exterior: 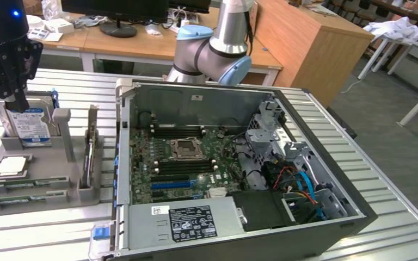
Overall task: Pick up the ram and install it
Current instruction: 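Pick up the ram and move it above insertion slot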
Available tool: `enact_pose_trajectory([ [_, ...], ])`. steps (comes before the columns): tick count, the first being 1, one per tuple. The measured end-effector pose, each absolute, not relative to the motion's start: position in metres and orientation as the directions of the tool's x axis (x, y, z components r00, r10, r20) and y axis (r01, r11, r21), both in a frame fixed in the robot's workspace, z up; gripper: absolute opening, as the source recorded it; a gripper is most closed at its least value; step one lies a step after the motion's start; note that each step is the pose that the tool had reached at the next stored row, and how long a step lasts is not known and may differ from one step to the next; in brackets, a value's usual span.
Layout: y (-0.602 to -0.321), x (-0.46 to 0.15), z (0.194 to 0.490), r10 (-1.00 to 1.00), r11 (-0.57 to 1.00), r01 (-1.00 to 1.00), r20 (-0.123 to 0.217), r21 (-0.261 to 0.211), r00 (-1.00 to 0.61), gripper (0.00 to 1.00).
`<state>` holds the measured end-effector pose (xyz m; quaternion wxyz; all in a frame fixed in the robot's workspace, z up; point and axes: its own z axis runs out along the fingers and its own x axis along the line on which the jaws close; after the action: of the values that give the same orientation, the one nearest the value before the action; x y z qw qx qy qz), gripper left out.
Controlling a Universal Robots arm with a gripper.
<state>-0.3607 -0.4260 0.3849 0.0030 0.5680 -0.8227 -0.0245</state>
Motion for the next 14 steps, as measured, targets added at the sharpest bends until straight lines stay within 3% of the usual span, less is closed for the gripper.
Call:
enact_pose_trajectory([
  [8,-0.4260,-0.3607,0.3844,-0.975,0.219,-0.975,-0.023,0.044,-0.220,0.11],
  [14,-0.4260,-0.3607,0.3845,-0.976,0.216,-0.975,-0.023,0.044,-0.217,0.11],
])
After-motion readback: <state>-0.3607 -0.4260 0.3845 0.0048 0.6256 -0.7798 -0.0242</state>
